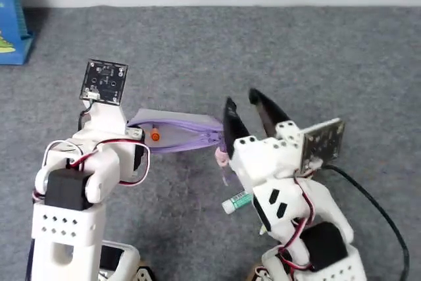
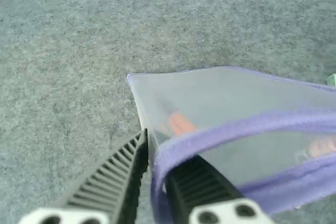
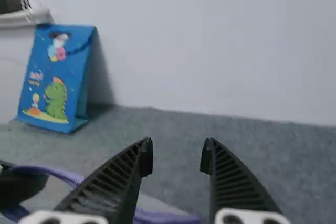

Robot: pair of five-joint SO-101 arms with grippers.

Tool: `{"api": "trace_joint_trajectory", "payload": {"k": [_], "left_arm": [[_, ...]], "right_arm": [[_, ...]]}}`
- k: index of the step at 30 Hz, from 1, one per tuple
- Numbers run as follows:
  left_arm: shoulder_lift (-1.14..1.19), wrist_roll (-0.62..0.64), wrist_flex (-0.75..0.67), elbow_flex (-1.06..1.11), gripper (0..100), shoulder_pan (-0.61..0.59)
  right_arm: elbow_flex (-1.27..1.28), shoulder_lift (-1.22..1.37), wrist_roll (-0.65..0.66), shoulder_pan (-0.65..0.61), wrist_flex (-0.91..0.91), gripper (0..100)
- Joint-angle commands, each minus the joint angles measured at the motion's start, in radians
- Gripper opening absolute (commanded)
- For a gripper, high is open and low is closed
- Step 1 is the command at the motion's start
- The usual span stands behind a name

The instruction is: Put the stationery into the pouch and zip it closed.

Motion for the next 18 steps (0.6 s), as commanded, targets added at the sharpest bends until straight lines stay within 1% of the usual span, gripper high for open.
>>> {"api": "trace_joint_trajectory", "payload": {"k": [1, 4, 11, 14, 18], "left_arm": [[0.0, 0.011, -0.023, -0.004, 1, -0.012], [0.0, 0.011, -0.02, -0.004, 1, -0.012], [0.0, 0.011, -0.018, 0.002, 1, -0.012], [0.0, 0.011, -0.023, 0.021, 1, -0.012], [0.0, 0.011, -0.023, 0.024, 1, -0.012]], "right_arm": [[-0.072, 0.045, -0.034, 0.077, 0.154, 15.5], [-0.049, 0.111, -0.058, 0.128, 0.222, 15.4], [0.012, 0.381, -0.061, 0.243, 0.223, 15.4], [0.015, 0.515, -0.061, 0.297, 0.143, 15.4], [0.015, 0.697, -0.055, 0.364, -0.016, 15.4]]}}
